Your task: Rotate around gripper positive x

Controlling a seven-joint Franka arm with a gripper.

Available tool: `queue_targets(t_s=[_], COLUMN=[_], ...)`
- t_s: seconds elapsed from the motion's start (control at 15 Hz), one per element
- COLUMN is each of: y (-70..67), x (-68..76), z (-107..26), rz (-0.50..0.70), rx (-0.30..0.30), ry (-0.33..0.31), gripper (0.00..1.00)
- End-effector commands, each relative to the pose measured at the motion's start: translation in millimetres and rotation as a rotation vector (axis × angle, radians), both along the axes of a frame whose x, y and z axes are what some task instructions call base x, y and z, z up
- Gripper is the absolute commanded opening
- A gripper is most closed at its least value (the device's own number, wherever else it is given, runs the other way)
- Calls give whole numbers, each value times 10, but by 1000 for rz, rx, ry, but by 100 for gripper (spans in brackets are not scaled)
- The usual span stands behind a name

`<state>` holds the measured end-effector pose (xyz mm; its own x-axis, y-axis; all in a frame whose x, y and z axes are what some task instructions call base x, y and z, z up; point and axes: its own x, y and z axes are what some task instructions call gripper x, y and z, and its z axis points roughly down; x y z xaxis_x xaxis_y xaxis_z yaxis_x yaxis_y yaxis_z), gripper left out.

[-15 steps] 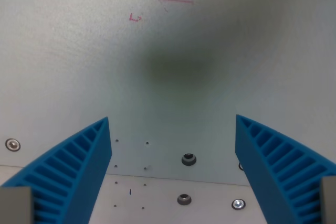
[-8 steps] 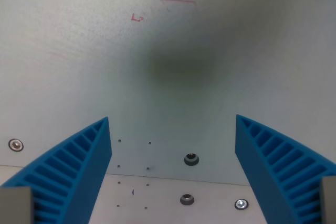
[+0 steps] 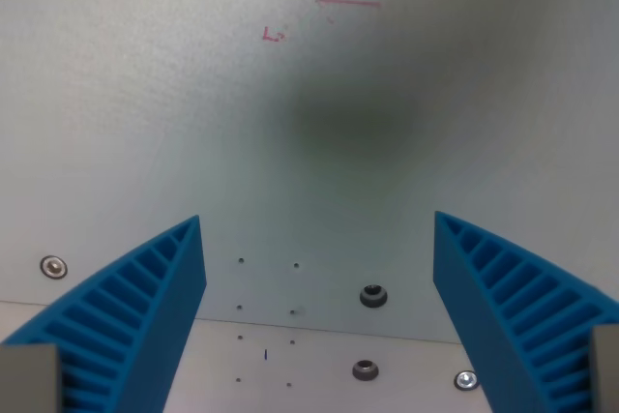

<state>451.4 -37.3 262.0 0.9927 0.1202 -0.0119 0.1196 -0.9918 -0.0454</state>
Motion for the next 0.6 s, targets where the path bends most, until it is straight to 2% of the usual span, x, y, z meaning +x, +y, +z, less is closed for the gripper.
queue_targets(t_s=[0.07, 0.6], y=[-57, -57], x=[8, 8], z=[28, 28], rz=[14, 13], rx=[177, 270], ry=[22, 34], gripper=[100, 100])
